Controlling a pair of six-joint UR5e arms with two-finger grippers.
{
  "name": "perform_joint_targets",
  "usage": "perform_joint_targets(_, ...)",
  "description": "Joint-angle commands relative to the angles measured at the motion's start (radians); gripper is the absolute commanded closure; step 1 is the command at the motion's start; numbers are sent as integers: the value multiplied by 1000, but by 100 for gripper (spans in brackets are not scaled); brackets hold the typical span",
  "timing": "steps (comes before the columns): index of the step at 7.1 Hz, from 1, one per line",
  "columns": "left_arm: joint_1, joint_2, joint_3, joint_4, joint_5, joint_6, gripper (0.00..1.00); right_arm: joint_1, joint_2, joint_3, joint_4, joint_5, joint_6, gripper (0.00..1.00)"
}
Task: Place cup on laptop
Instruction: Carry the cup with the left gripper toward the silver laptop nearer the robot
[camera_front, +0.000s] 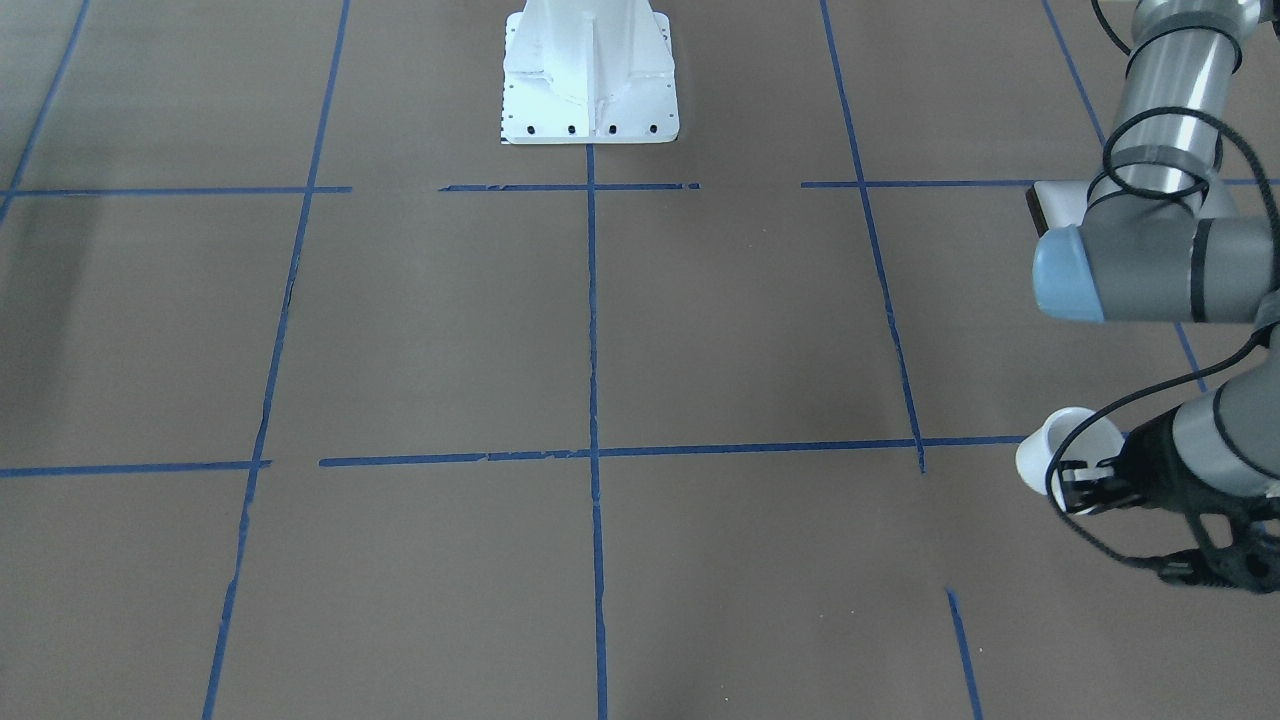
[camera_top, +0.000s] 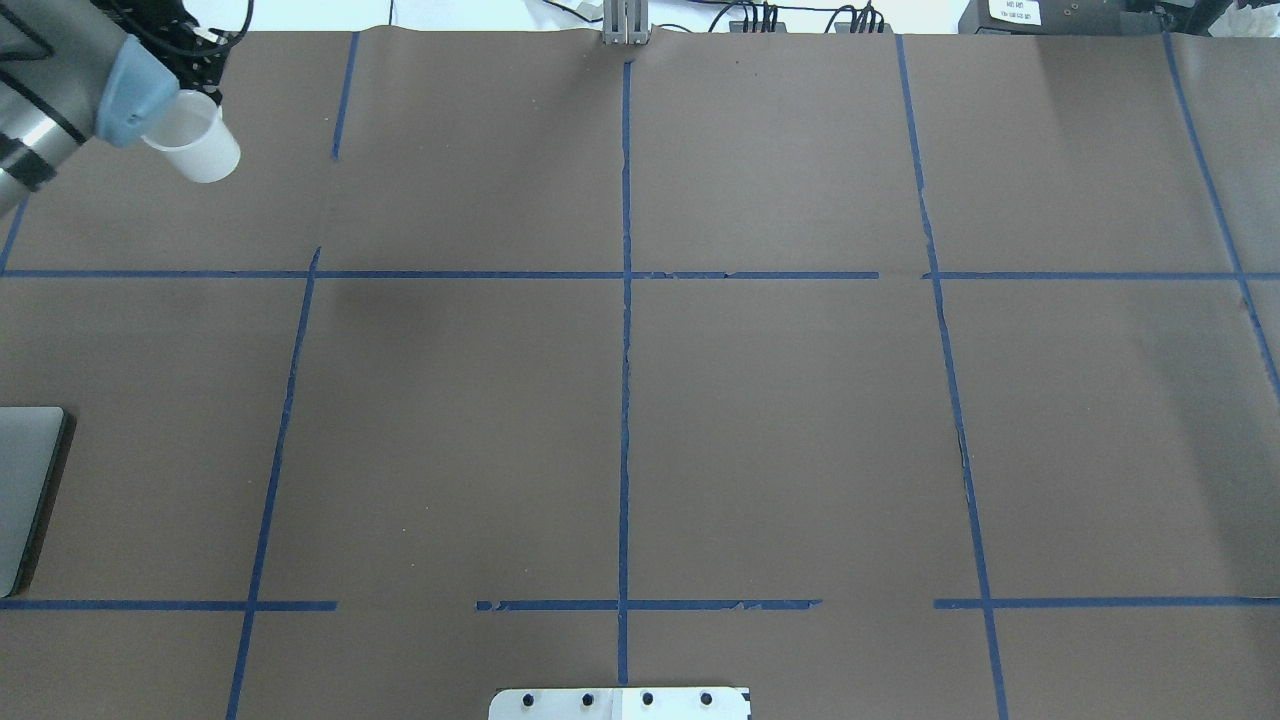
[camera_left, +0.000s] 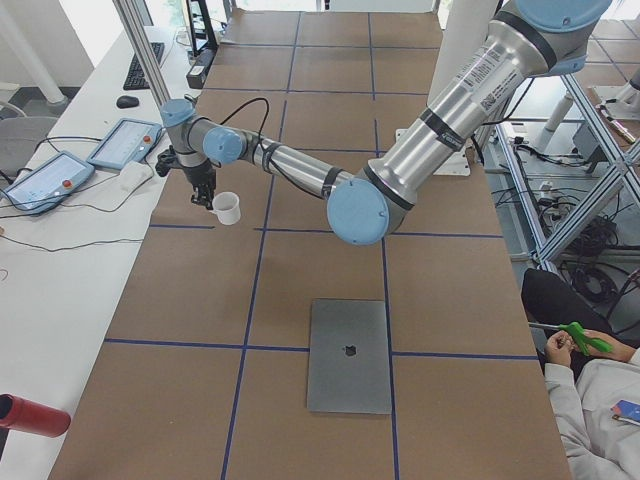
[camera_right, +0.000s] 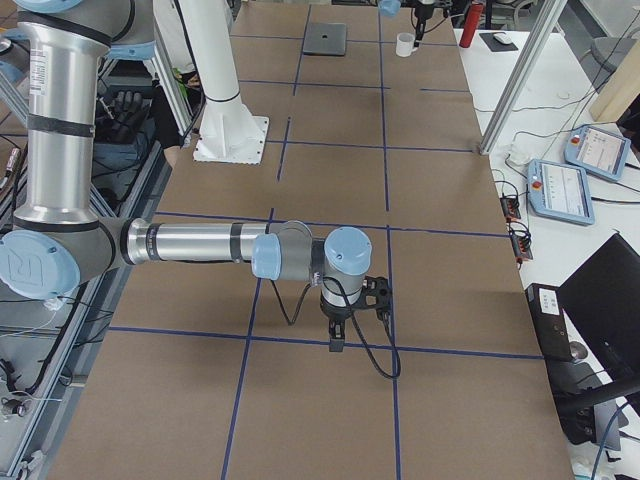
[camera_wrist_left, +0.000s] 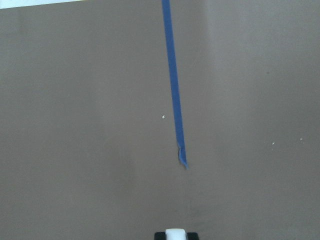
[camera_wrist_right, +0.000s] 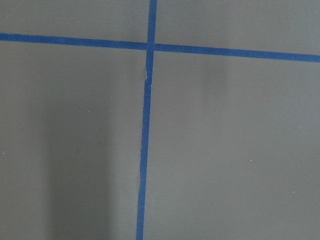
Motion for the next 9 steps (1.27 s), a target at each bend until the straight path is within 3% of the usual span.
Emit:
perform_joint_targets(1,-92,266,-317,152,6,209,100,0,0,0,0,0,1,0)
perform_joint_targets(3,-95,562,-520,140,6,239,100,0,0,0,0,1,1,0)
perform_joint_targets(5,-95,772,-597,68,0,249,100,0,0,0,0,0,1,0)
perform_joint_targets(7,-94,888,-530,-187,-8,131,100,0,0,0,0,1,1,0)
perform_joint_targets(9,-84,911,-327,-485,0,66,100,0,0,0,0,0,1,0)
